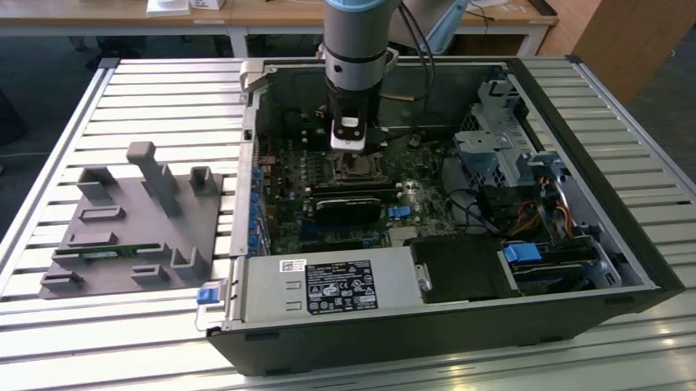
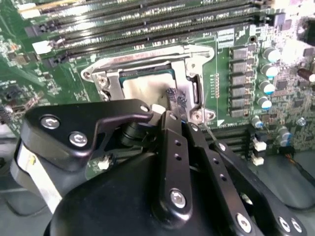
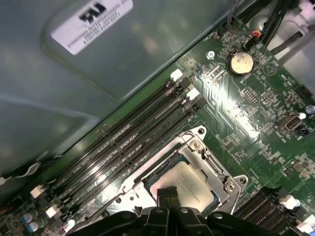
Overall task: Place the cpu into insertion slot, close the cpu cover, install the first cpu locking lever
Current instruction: 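Place the cpu into insertion slot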
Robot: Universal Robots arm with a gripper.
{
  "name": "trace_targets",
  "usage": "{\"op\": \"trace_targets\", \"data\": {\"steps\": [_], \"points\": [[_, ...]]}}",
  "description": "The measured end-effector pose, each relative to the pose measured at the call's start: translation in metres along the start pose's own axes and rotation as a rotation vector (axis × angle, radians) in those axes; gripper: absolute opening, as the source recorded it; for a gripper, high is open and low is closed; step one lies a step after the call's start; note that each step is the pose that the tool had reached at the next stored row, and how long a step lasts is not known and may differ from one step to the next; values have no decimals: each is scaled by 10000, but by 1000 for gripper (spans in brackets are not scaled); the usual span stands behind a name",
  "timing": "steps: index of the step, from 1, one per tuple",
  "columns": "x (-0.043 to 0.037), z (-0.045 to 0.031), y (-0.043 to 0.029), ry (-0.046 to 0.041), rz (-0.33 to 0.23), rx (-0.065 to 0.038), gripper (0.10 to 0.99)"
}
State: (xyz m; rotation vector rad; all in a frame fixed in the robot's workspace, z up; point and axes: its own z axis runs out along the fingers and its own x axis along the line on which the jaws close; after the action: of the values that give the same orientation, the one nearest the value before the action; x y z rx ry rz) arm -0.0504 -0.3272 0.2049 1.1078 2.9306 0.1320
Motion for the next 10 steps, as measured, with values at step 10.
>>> {"op": "trace_targets", "data": {"steps": [10], "points": [[-40, -28, 39, 1, 0, 4, 106]]}}
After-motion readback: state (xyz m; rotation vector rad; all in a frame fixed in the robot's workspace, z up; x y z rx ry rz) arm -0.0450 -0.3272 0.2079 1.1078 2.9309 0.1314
